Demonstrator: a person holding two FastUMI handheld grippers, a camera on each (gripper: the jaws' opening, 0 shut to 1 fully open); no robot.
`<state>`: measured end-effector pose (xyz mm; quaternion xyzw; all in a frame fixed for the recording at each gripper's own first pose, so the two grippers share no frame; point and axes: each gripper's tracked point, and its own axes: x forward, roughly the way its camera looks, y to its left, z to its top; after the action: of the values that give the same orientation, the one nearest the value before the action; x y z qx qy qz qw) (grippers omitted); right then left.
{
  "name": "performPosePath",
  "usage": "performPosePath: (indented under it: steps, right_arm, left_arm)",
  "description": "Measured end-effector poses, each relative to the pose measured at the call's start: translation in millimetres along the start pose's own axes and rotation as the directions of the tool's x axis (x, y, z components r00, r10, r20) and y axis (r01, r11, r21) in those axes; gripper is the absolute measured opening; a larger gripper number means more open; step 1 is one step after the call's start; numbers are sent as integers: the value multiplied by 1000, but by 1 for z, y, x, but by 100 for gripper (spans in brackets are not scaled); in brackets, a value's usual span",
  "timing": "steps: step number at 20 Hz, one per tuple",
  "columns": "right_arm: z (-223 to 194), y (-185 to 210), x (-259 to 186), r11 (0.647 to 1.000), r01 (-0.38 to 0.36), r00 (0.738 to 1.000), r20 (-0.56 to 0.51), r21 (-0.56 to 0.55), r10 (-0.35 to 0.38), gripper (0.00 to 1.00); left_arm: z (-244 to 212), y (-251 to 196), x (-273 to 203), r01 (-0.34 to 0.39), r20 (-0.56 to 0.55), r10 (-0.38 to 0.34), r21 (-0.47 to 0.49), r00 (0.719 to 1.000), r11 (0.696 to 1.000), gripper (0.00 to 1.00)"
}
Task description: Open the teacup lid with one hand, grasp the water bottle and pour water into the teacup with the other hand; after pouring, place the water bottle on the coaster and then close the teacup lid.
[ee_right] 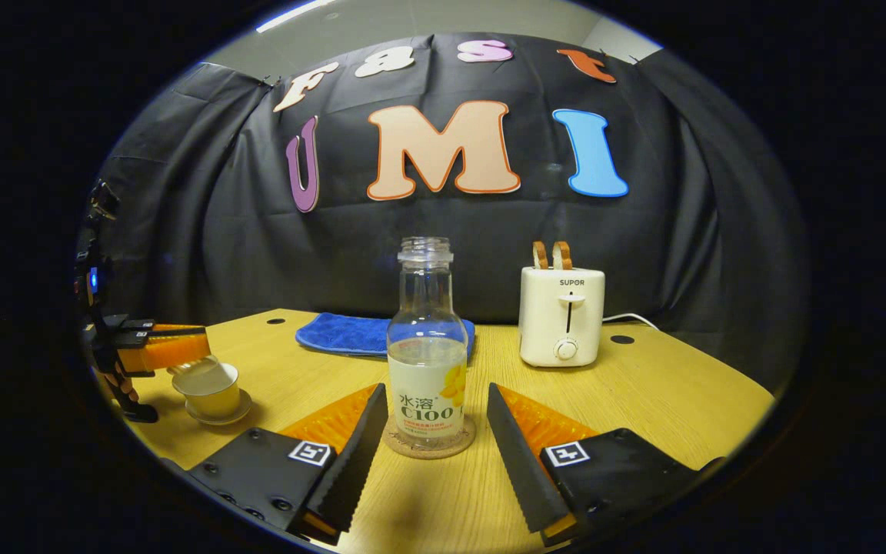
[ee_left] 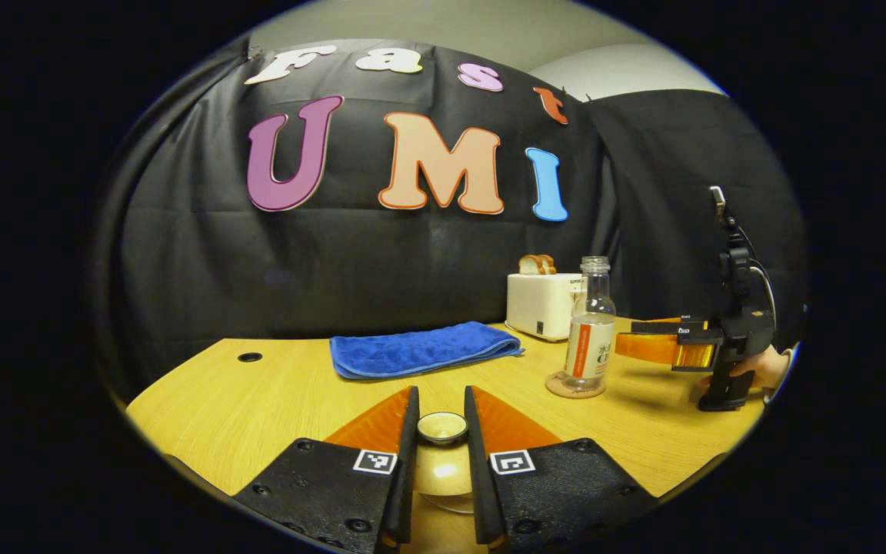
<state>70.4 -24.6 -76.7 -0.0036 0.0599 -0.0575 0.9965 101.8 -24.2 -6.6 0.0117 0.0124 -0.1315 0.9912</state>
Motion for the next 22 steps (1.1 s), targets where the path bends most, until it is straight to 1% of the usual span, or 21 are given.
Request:
performPosePath:
  steps: [3,4,5,8,9,10,11,14,17,18,19,20,21,22]
  right_arm:
    - [8,-3,-9,1000,8,999,49,9,-9,85]
    - [11,-3,-13,1000,13,998,67,7,-14,81]
    - [13,-4,-16,1000,15,996,87,8,-16,81]
    - [13,-6,-25,1000,26,995,96,11,-27,81]
    - [14,-8,-28,999,33,995,94,11,-34,85]
    - [14,-8,-30,999,32,995,95,11,-33,85]
    - [14,-7,-30,999,31,995,94,11,-32,81]
    - [15,-7,-34,1000,29,995,95,11,-30,81]
    - [15,-7,-36,999,30,995,95,11,-31,81]
    - [15,-8,-36,999,32,995,94,11,-33,81]
    - [15,-8,-37,999,34,995,94,11,-35,81]
    - [15,-9,-36,999,37,995,94,11,-38,81]
    - [15,-9,-37,999,42,995,94,11,-42,81]
    - [15,-10,-37,999,45,994,94,11,-46,81]
  left_arm:
    - [-2,-8,3,40,-18,-40,6,999,999,29]
    - [-2,-9,4,50,-28,-50,10,998,999,29]
    - [-5,-11,5,56,-38,-55,12,998,998,29]
    - [-9,-17,7,84,-65,-82,27,994,996,29]
    - [-9,-19,8,92,-75,-90,32,993,995,29]
    - [-9,-20,8,96,-84,-93,35,992,995,29]
    - [-12,-20,8,98,-93,-94,39,991,994,30]
    - [-14,-21,10,106,-110,-99,52,989,993,31]
    - [-13,-18,9,90,-106,-84,52,991,995,34]
    - [-12,-16,10,80,-99,-75,49,992,996,37]
    - [-12,-15,8,72,-93,-68,46,993,996,47]
    - [-10,-14,8,66,-85,-62,43,994,997,54]
    - [-8,-13,6,59,-76,-56,40,996,997,66]
    - [-7,-11,5,48,-65,-46,35,997,998,76]
